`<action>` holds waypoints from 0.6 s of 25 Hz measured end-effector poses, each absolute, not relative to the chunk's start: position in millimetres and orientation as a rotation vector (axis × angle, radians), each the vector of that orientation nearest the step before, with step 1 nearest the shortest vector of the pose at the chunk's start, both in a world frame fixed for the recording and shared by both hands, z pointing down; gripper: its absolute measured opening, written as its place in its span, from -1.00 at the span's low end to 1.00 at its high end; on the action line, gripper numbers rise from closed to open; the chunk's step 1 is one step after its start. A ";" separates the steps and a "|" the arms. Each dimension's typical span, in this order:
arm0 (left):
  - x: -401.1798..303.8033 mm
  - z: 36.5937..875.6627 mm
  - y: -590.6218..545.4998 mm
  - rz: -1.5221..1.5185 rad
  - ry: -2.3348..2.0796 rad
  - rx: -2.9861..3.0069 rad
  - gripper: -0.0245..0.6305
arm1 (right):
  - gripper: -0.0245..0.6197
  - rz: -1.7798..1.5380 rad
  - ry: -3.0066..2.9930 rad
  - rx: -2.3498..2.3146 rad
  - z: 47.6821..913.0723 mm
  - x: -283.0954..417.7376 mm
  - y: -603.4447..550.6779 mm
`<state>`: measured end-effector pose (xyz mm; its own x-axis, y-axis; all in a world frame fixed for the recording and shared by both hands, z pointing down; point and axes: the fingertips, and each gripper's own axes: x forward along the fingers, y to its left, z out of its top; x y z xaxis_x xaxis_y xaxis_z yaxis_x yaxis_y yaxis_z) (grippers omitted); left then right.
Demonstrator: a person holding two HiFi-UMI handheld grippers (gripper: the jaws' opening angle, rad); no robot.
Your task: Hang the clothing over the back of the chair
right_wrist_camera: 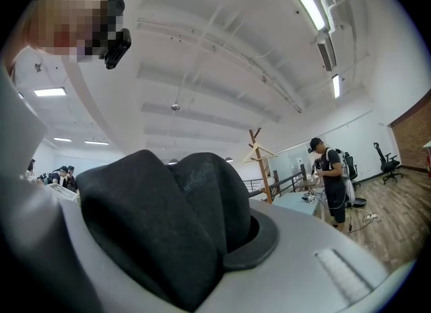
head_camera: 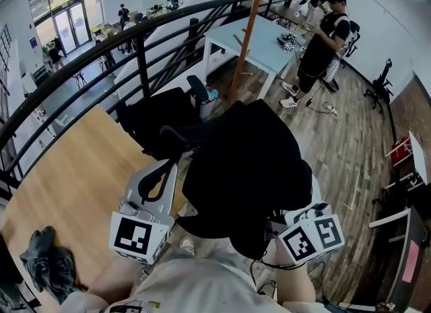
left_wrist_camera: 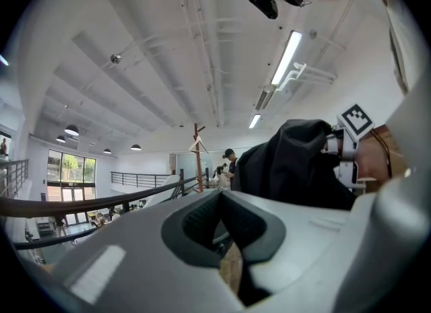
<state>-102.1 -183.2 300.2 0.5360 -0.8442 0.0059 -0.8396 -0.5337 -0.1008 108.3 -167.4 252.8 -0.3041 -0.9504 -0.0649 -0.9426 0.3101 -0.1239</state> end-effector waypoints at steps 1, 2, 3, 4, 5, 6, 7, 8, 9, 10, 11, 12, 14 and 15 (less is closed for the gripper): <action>-101.2 300.2 -182.2 -0.083 1.475 -2.671 -0.92 | -0.80 -0.091 2.439 -1.767 251.9 109.6 -167.4; -100.4 300.7 -181.9 -0.086 1.482 -2.665 -0.92 | -0.80 -0.089 2.440 -1.760 251.2 111.4 -167.7; -99.6 301.3 -182.1 -0.090 1.491 -2.660 -0.92 | -0.80 -0.088 2.442 -1.753 250.6 113.7 -168.3; -98.6 301.6 -182.6 -0.097 1.503 -2.654 -0.92 | -0.80 -0.089 2.444 -1.747 249.9 116.4 -169.4; -97.2 301.1 -183.1 -0.103 1.514 -2.649 -0.92 | -0.80 -0.091 2.449 -1.740 249.0 119.3 -170.9; -95.2 300.0 -183.3 -0.106 1.521 -2.645 -0.92 | -0.80 -0.096 2.454 -1.732 248.1 122.3 -172.5; -92.9 299.0 -182.9 -0.107 1.526 -2.642 -0.92 | -0.80 -0.101 2.461 -1.725 247.5 125.0 -173.7; -90.4 298.7 -182.0 -0.109 1.531 -2.640 -0.92 | -0.80 -0.106 2.468 -1.717 247.3 127.5 -174.3; -88.2 299.2 -181.0 -0.111 1.537 -2.637 -0.92 | -0.80 -0.110 2.476 -1.709 247.5 129.7 -174.5; -86.2 300.1 -180.1 -0.115 1.545 -2.633 -0.92 | -0.80 -0.113 2.483 -1.701 248.0 131.6 -174.4; -84.2 301.0 -179.4 -0.119 1.554 -2.629 -0.92 | -0.80 -0.114 2.489 -1.694 248.6 133.2 -174.2; -82.0 301.5 -178.5 -0.121 1.561 -2.626 -0.92 | -0.80 -0.115 2.496 -1.687 249.4 134.7 -174.0; -76.9 301.1 -176.2 -0.119 1.569 -2.622 -0.92 | -0.80 -0.117 2.505 -1.678 250.5 138.4 -173.5; -74.4 300.7 -175.1 -0.119 1.573 -2.620 -0.92 | -0.80 -0.119 2.507 -1.674 250.6 140.5 -173.5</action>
<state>-74.4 -175.1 300.7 0.4687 -0.8831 0.0238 -0.8765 -0.4682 -0.1117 140.5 -173.5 250.6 -0.3788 -0.9235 -0.0600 -0.9137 0.3835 -0.1343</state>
